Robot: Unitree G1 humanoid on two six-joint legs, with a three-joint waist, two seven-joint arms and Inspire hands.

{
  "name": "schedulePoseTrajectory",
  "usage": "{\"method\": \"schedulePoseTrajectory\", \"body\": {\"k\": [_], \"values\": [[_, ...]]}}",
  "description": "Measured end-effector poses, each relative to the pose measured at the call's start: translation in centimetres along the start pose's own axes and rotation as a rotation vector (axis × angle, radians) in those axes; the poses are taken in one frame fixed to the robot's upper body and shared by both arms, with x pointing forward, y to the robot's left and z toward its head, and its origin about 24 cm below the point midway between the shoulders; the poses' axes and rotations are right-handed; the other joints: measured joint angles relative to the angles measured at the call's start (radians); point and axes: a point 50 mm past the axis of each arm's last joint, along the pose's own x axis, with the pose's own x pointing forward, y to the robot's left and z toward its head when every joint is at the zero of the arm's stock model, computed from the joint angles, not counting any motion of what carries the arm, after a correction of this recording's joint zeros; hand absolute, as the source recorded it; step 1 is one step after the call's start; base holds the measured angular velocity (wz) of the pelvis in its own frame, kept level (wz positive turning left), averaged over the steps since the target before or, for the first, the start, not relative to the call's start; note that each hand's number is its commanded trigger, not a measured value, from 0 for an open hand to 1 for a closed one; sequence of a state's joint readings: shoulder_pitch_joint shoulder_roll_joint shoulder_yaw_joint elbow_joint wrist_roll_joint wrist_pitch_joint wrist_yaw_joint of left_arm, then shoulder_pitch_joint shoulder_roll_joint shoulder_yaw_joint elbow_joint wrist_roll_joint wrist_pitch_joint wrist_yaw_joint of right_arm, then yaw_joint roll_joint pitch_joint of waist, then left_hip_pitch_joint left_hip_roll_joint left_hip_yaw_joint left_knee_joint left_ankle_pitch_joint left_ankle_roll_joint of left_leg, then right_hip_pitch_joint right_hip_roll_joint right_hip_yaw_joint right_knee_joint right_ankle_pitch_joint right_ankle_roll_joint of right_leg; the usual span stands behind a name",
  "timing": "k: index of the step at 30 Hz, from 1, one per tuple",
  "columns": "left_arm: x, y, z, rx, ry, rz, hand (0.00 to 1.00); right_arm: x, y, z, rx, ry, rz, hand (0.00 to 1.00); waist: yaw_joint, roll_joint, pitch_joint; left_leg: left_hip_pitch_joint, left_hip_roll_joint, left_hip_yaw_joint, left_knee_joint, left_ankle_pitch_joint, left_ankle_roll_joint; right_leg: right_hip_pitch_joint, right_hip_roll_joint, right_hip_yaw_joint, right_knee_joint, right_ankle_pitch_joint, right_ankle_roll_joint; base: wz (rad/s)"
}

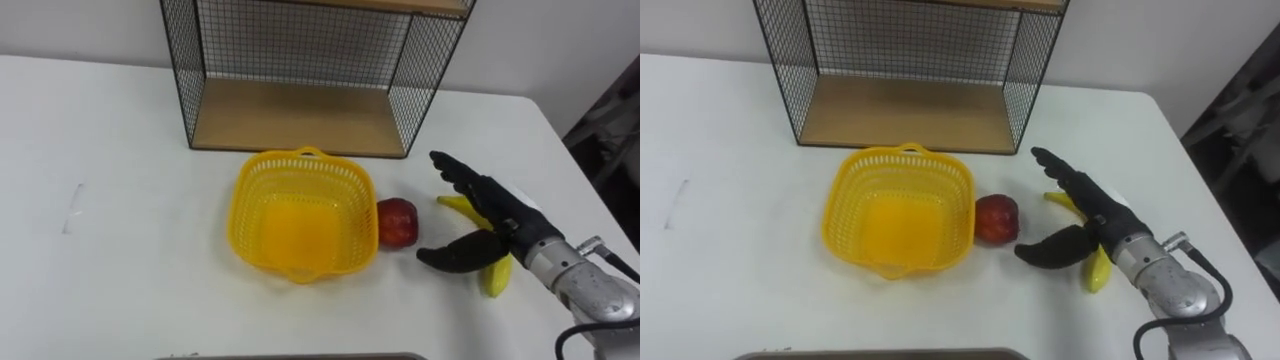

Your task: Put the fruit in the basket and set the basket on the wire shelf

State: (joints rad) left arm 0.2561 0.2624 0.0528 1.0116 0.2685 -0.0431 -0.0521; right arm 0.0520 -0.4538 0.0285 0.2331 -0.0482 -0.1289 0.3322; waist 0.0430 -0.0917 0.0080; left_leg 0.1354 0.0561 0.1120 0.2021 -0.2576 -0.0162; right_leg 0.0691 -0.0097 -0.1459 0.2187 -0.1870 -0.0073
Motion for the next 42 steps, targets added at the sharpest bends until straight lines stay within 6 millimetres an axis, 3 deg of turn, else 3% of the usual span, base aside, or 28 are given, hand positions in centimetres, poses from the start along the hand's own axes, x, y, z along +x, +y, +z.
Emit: {"method": "schedulePoseTrajectory", "body": {"k": [17, 42], "values": [[0.0, -0.5, -0.2, 0.021, 0.024, -0.019, 0.00, 0.1, 1.1, -0.9, -0.022, 0.060, 0.081, 0.00, 0.036, 0.001, -0.0018, -0.001, 0.000, -0.007, 0.005, 0.000, 0.000, 0.004, -0.004, -0.014, 0.003, 0.001, -0.002, 0.01], [0.0, -1.1, -0.3, 0.057, 0.046, -0.043, 0.00, 0.6, 1.9, -0.9, -0.015, 0.085, 0.119, 0.00, 0.044, -0.001, 0.0023, 0.010, -0.001, -0.030, 0.001, 0.000, 0.000, 0.021, -0.005, -0.025, -0.014, 0.001, -0.001, 0.01]]}}
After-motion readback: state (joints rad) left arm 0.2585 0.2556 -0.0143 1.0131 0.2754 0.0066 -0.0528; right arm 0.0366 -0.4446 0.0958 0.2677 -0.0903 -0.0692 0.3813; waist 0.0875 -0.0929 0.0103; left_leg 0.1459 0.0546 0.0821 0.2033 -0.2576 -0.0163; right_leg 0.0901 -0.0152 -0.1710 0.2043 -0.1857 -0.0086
